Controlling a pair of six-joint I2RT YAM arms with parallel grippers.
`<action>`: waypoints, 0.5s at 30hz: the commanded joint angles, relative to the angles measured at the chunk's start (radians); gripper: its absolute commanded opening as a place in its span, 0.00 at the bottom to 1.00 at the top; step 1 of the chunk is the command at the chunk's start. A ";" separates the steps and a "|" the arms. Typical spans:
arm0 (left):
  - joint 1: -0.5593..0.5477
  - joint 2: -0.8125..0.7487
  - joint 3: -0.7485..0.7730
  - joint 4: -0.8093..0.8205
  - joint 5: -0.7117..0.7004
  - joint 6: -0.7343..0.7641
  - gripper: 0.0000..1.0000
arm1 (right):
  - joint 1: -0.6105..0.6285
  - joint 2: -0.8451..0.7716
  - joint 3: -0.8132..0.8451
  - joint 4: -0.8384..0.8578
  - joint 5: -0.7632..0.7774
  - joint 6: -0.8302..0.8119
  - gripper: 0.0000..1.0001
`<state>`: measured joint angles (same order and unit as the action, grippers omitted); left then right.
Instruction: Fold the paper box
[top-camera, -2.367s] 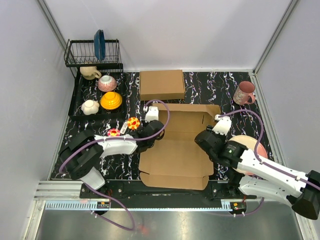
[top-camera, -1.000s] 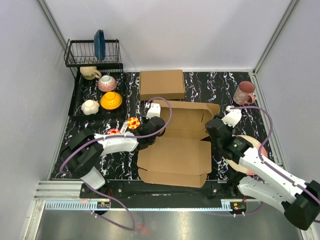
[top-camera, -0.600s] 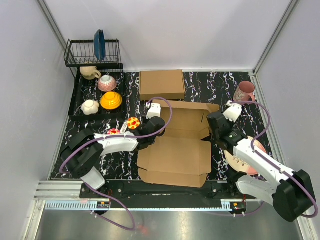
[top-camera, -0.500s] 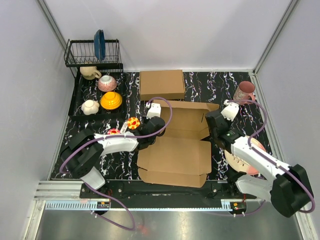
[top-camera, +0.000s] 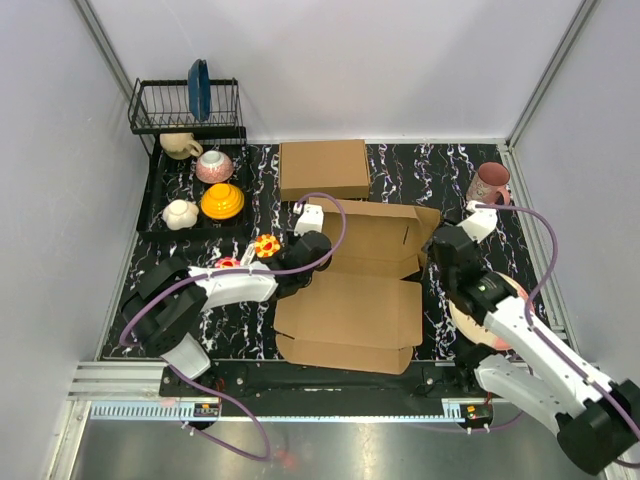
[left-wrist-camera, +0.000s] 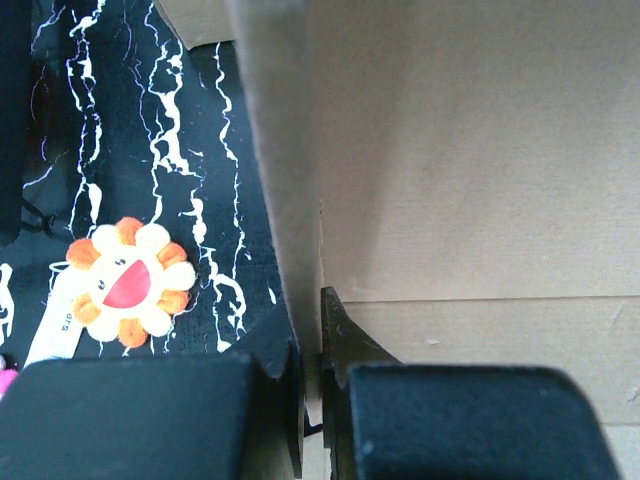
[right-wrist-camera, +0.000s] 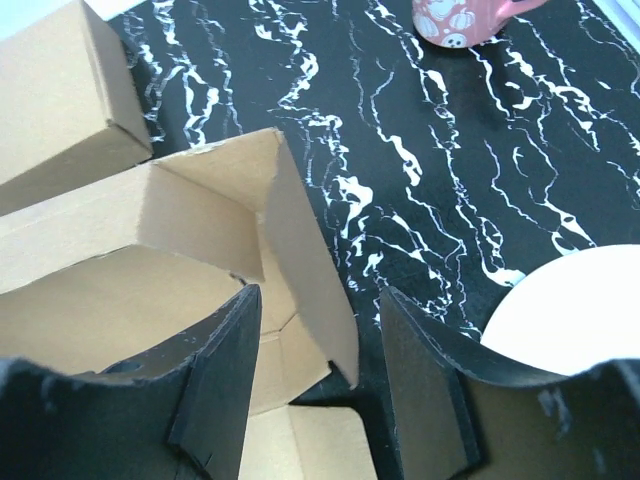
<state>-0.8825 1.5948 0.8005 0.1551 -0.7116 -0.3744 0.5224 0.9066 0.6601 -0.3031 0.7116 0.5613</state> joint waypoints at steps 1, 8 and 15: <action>0.001 0.021 0.035 -0.025 -0.023 0.055 0.00 | -0.002 -0.067 0.003 -0.071 -0.083 -0.012 0.58; 0.001 0.022 0.032 -0.031 -0.006 0.046 0.00 | -0.002 0.028 -0.016 -0.065 -0.132 -0.017 0.60; 0.001 0.016 0.037 -0.048 0.000 0.040 0.00 | -0.002 0.112 0.012 -0.031 -0.095 -0.011 0.57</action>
<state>-0.8822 1.6054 0.8055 0.1551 -0.7113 -0.3710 0.5224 0.9726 0.6403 -0.3630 0.5995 0.5541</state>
